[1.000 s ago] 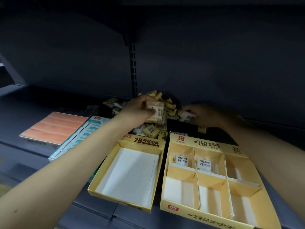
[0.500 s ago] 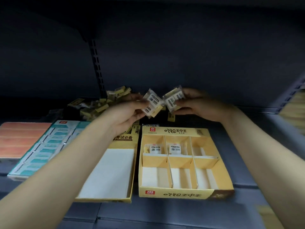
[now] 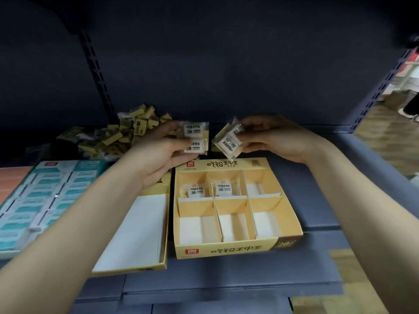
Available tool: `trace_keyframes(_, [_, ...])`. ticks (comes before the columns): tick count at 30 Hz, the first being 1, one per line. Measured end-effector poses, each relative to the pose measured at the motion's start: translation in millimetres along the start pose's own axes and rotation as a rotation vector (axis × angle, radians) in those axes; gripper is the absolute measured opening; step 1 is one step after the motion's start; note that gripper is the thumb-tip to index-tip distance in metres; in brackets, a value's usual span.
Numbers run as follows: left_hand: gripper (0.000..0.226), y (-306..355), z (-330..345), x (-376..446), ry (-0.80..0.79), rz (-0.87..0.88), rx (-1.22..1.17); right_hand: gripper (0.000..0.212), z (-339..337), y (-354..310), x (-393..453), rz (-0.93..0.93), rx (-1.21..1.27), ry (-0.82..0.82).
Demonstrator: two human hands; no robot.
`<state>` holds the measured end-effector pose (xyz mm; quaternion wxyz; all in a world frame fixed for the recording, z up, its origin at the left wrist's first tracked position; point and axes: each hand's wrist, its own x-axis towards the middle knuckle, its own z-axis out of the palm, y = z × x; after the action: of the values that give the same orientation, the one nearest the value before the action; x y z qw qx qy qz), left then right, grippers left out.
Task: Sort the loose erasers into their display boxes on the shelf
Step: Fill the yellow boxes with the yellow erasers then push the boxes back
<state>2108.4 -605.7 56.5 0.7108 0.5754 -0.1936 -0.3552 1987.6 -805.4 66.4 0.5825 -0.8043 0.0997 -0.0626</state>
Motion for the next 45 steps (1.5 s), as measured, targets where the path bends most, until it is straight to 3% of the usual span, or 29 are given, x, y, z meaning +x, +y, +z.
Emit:
trace_keyframes(9, [0.042,-3,-9,-7,0.043,0.021,0.079,0.019,10,-6,2,0.029,0.052,-0.033])
trace_keyframes(15, [0.04,-1,-17,-12,0.052,0.036,0.163,0.062,16,-11,0,0.053,0.023,-0.086])
trace_keyframes(20, [0.043,0,-15,-13,0.045,0.054,0.223,0.031,19,-15,0,0.059,-0.066,-0.062])
trace_keyframes(26, [0.036,2,-13,-14,0.043,0.036,0.25,0.017,19,-24,-4,-0.003,-0.391,0.044])
trace_keyframes(30, [0.028,3,-13,-16,0.051,0.024,0.302,0.032,20,-24,-5,0.047,-0.392,0.076])
trace_keyframes(33, [0.023,6,-14,-18,0.061,0.008,0.401,0.06,23,-28,-8,0.074,-0.292,-0.052])
trace_keyframes(34, [0.021,7,-15,-19,0.07,0.005,0.457,0.06,24,-30,-10,0.085,-0.297,-0.088])
trace_keyframes(38, [0.019,10,-16,-26,0.086,-0.011,0.713,0.035,31,-39,-14,0.113,-0.402,-0.169])
trace_keyframes(45, [0.021,8,-10,-43,0.036,-0.021,0.82,0.013,41,-41,-16,0.177,-0.652,-0.189])
